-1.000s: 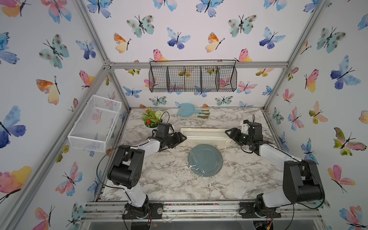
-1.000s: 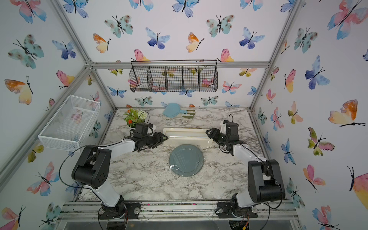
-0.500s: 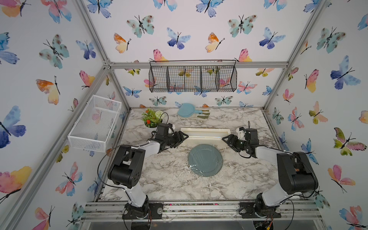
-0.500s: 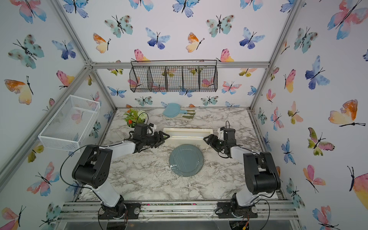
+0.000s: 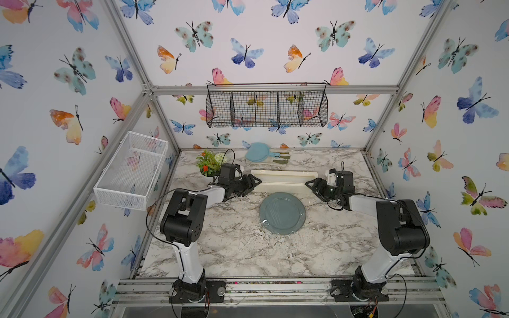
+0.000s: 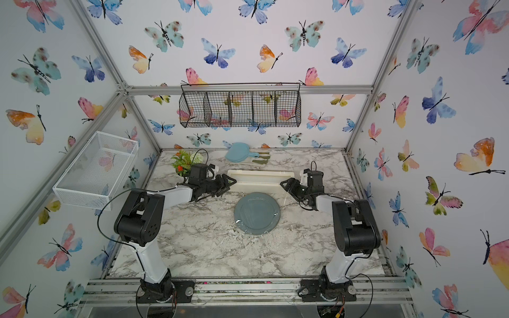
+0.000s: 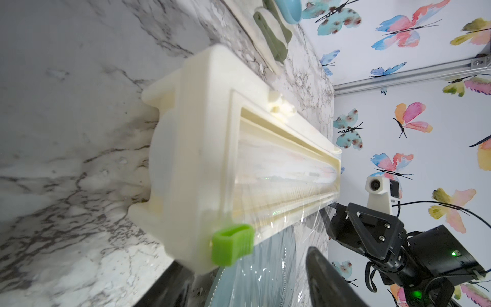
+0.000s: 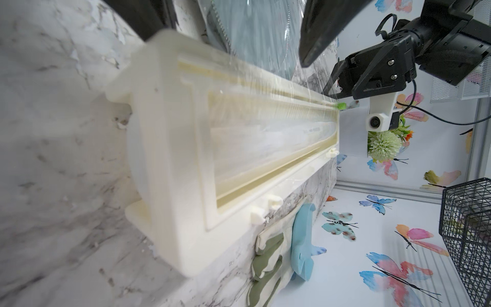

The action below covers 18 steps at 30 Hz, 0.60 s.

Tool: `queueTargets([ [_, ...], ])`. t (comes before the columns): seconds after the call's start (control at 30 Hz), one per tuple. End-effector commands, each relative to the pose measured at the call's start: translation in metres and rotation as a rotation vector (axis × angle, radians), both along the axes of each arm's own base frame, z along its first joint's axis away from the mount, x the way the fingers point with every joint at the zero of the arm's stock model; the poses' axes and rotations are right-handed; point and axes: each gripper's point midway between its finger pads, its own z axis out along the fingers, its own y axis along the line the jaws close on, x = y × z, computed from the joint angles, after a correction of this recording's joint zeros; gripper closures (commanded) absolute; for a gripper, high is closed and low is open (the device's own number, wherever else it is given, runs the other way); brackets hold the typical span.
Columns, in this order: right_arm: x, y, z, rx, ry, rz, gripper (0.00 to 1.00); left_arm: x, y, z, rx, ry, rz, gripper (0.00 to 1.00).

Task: Wrap the plate with plastic wrap
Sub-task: Move the plastic wrap cutting box to the center of the board.

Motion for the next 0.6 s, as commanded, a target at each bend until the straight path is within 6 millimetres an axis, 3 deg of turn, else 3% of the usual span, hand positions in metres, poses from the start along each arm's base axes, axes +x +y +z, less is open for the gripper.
queueTargets([
  [0.0, 0.016, -0.004, 0.019, -0.017, -0.065, -0.011, 0.28, 0.01, 0.003, 0.011, 0.016, -0.065, -0.011, 0.34],
  [0.23, -0.016, -0.039, 0.013, -0.258, 0.036, -0.08, 0.31, -0.002, 0.023, 0.021, 0.14, -0.104, -0.002, 0.34],
  [0.37, -0.026, -0.055, 0.03, -0.402, 0.01, -0.118, 0.34, -0.002, 0.042, 0.036, 0.233, -0.15, 0.057, 0.36],
  [0.47, -0.02, -0.033, 0.054, -0.482, -0.048, -0.087, 0.34, 0.008, 0.048, 0.047, 0.307, -0.198, 0.057, 0.35],
  [0.57, -0.01, 0.016, 0.073, -0.527, -0.13, -0.013, 0.35, 0.021, 0.048, 0.036, 0.385, -0.187, 0.013, 0.35],
])
